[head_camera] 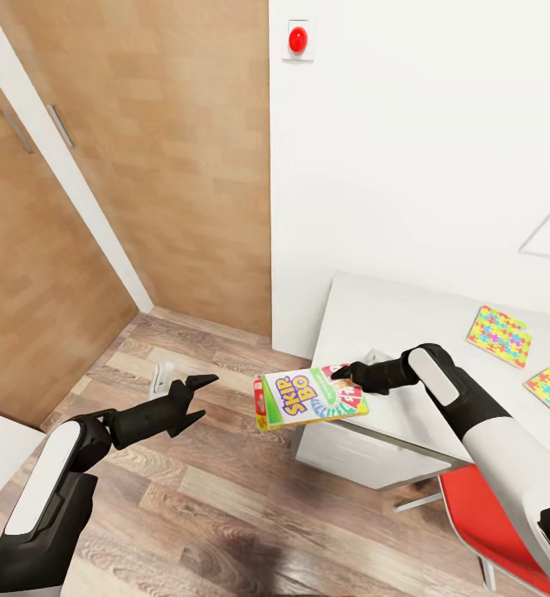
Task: Put all the toys in the child's room - the three board games (two on the bed and one on the table), the two jigsaw puzzles on the table, and the tennis ball on the table - inside the toy box on the table in the child's room.
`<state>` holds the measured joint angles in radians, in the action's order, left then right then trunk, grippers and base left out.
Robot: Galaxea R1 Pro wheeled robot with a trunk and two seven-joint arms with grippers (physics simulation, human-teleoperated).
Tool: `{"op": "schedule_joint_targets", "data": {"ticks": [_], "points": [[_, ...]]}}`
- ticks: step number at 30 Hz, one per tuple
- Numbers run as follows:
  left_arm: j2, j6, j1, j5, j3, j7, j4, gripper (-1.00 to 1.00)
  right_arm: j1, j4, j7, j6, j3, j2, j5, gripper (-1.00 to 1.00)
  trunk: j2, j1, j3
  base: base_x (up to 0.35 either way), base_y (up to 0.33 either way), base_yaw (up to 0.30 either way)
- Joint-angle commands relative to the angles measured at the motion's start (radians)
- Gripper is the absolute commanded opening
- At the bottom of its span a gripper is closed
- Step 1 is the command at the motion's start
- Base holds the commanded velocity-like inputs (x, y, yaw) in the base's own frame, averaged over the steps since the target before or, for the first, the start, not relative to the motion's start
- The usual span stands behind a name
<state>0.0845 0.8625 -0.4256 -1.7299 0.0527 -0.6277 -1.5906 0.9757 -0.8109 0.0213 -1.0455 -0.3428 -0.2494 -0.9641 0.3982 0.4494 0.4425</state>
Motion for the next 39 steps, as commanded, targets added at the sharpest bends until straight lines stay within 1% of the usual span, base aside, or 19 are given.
{"op": "schedule_joint_targets", "data": {"ticks": [1,7,16,19,20,22,23,26,27,30,31,32,33,35,36,38,39], "points": [[0.0,0.002,-0.001,-0.01,0.001,-0.01,-0.001,1.0,0.001,-0.001,0.002,-0.002,-0.002,-0.002,0.004,1.0,0.002,0.001,0.002,0.0,0.0,0.005],[0.001,0.001,-0.001,-0.01,0.001,-0.01,0.0,1.0,0.003,0.004,0.001,-0.002,0.002,-0.008,0.004,1.0,0.002,0.001,0.002,0.0,0.0,0.003],[0.001,0.001,-0.001,-0.01,0.001,-0.01,0.001,1.0,0.011,0.013,-0.002,-0.002,0.005,-0.034,0.005,1.0,0.002,0.001,0.002,0.0,0.0,0.0],[0.002,0.001,-0.001,-0.01,0.001,-0.01,0.007,1.0,0.014,0.003,-0.002,-0.002,0.015,-0.056,0.006,1.0,0.002,0.001,0.002,0.0,0.0,0.0],[0.002,0.001,-0.001,-0.01,0.001,-0.01,0.007,1.0,0.014,0.003,-0.002,-0.002,0.015,-0.056,0.006,1.0,0.002,0.001,0.002,0.0,0.0,0.0],[0.005,0.001,-0.001,-0.009,0.002,-0.009,0.014,1.0,0.016,-0.018,-0.002,-0.002,0.033,-0.078,0.006,1.0,0.002,0.001,0.002,0.0,0.0,0.0],[0.005,0.001,-0.001,-0.009,0.002,-0.009,0.014,1.0,0.016,-0.018,-0.002,-0.002,0.033,-0.078,0.006,1.0,0.002,0.001,0.002,0.0,0.0,0.0],[0.022,0.002,0.002,-0.009,0.003,-0.004,0.028,1.0,0.013,-0.093,-0.003,-0.002,0.079,-0.108,0.009,1.0,0.002,0.001,0.002,0.0,0.0,0.0],[0.022,0.002,0.002,-0.009,0.003,-0.004,0.028,1.0,0.013,-0.093,-0.003,-0.002,0.079,-0.108,0.009,1.0,0.002,0.001,0.002,0.0,0.0,0.0],[0.048,0.002,0.008,-0.009,0.003,0.021,0.04,1.0,0.008,-0.182,-0.003,-0.002,0.142,-0.133,0.011,1.0,0.002,0.001,0.002,0.0,0.0,0.0],[0.048,0.002,0.008,-0.009,0.003,0.021,0.04,1.0,0.008,-0.182,-0.003,-0.002,0.142,-0.133,0.011,1.0,0.002,0.001,0.002,0.0,0.0,0.0],[0.056,0.002,0.011,-0.009,0.003,0.036,0.042,1.0,0.006,-0.207,-0.004,-0.002,0.163,-0.139,0.012,1.0,0.002,0.001,0.002,0.0,0.0,0.0],[0.056,0.002,0.011,-0.009,0.003,0.036,0.042,1.0,0.006,-0.207,-0.004,-0.002,0.163,-0.139,0.012,1.0,0.002,0.001,0.002,0.0,0.0,0.0],[0.067,0.001,0.023,-0.008,0.003,0.076,0.046,1.0,0.005,-0.245,-0.003,-0.002,0.2,-0.149,0.013,1.0,0.002,0.001,0.002,0.0,0.0,0.0],[0.067,0.001,0.023,-0.008,0.003,0.076,0.046,1.0,0.005,-0.245,-0.003,-0.002,0.2,-0.149,0.013,1.0,0.002,0.001,0.002,0.0,0.0,0.0],[0.075,0.001,0.043,0.0,0.003,0.124,0.05,1.0,0.004,-0.274,-0.002,-0.002,0.225,-0.155,0.014,1.0,0.002,0.001,0.002,0.0,0.0,0.0],[0.079,0.001,0.054,0.011,0.004,0.153,0.055,1.0,0.003,-0.287,-0.002,-0.002,0.234,-0.157,0.015,1.0,0.002,0.001,0.002,0.0,0.0,0.0]]}}
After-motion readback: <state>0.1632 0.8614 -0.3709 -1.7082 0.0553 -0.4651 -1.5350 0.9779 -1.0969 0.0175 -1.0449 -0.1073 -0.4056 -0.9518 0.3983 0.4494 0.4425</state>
